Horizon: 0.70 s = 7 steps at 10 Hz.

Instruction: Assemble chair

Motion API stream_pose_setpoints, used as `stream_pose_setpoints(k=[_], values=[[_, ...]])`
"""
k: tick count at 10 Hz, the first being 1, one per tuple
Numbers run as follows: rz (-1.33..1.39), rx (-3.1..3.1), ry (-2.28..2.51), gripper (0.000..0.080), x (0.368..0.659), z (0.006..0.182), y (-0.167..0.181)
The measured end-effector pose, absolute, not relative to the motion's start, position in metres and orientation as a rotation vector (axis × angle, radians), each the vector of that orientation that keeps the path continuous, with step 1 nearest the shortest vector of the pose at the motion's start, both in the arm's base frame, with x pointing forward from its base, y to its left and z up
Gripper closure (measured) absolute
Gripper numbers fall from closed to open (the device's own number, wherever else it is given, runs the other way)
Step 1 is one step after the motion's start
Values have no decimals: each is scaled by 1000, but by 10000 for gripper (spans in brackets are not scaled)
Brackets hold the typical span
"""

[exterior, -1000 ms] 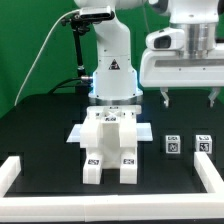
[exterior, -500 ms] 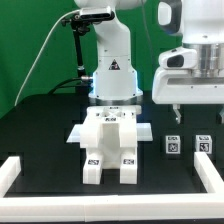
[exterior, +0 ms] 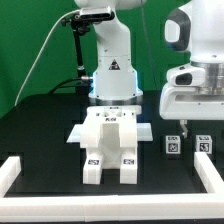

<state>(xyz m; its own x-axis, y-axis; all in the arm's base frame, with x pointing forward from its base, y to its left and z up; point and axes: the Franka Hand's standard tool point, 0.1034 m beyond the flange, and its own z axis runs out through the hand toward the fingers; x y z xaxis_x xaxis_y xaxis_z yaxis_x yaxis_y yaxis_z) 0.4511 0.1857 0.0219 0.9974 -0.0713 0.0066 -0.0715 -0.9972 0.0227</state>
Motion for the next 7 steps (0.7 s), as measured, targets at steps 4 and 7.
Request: stream_pose_setpoints(k=[4,7], values=[[3,3112,-110,272,453,16,186],[3,3112,-109,518,453,16,186]])
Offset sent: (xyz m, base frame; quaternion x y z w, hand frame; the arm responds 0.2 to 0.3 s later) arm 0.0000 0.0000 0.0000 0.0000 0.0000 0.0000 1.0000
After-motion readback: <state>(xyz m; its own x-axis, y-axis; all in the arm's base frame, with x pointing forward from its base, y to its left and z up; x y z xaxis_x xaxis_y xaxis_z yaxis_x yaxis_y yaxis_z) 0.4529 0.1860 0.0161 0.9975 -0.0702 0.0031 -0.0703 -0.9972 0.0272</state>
